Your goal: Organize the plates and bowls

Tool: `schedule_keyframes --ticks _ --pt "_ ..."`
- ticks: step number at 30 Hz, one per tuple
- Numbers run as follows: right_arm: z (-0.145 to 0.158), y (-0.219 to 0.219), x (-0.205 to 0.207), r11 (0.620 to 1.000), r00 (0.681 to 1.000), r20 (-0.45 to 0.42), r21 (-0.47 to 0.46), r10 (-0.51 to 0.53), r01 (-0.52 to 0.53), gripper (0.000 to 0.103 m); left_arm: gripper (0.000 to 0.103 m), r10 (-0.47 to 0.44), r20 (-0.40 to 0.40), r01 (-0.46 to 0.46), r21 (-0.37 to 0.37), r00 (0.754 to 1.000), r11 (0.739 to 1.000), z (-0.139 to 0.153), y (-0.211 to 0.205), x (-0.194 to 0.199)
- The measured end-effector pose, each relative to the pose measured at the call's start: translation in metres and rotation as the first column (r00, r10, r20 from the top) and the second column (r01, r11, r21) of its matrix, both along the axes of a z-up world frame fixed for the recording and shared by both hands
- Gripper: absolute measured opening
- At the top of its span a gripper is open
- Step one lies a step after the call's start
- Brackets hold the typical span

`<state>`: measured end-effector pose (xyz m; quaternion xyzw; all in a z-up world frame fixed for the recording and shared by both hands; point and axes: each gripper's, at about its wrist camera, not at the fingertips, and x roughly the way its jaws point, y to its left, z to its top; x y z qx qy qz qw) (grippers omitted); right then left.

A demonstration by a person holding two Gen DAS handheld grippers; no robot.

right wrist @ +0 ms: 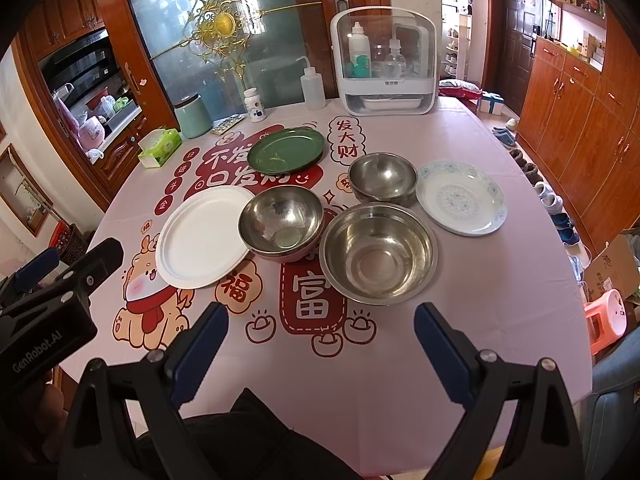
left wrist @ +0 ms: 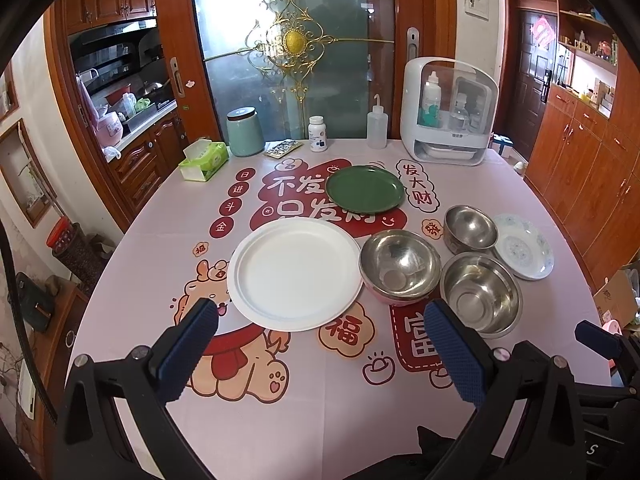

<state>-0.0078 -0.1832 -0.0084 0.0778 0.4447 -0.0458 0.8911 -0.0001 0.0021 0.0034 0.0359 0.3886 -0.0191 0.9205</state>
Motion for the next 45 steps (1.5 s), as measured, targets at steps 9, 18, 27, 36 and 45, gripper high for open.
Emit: schedule_keyframes --ticks 9,18,27,36,45 --pt "0.000 -0.001 0.002 1.000 1.000 -0.005 0.003 0.000 0.000 0.095 0.102 0.010 -0.001 -0.010 0.021 1.000 1.000 0.000 0.000 0.000" --pt "-0.006 -0.002 0.005 1.000 1.000 -0.013 0.007 0.001 -0.001 0.095 0.102 -0.002 -0.002 0.002 0.009 1.000 1.000 0.000 -0.001 0.000" --pt "-0.011 -0.005 0.013 1.000 0.999 -0.051 0.019 -0.005 0.006 0.095 0.102 -0.028 -0.033 0.027 -0.022 0.999 0.999 -0.003 -0.003 0.007" --pt "-0.018 -0.007 0.021 0.998 0.995 -0.096 0.050 -0.026 0.031 0.095 0.102 -0.016 -0.126 0.012 -0.032 0.992 0.999 -0.021 0.005 0.025" --pt "-0.031 0.001 0.033 0.992 0.990 -0.135 0.114 -0.040 0.055 0.095 0.102 0.000 -0.218 -0.014 -0.065 0.976 0.998 -0.039 0.034 0.042"
